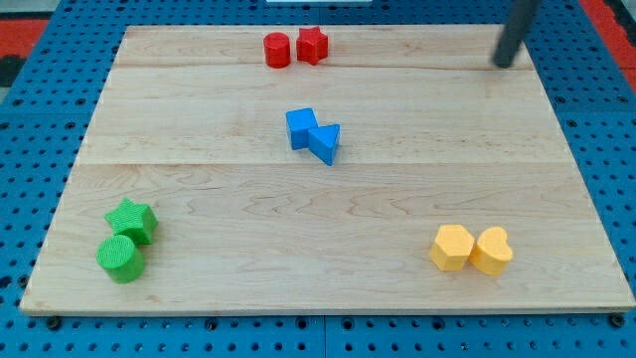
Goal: Slide the red circle to the left of the red star
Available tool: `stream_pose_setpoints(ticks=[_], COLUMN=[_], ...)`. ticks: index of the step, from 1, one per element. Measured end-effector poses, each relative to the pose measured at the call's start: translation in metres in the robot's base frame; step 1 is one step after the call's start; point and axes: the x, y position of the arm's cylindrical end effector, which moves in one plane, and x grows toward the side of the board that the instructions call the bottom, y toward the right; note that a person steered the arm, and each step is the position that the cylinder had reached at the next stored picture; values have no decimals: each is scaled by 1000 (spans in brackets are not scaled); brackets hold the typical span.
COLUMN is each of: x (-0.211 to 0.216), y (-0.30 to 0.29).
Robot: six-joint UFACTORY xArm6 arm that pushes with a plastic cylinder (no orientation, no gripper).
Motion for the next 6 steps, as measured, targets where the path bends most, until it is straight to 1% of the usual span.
stream_pose_setpoints(ticks=[1, 2, 3, 4, 6], x=[5, 7, 13, 13, -17], y=[-134, -236, -241, -225, -259])
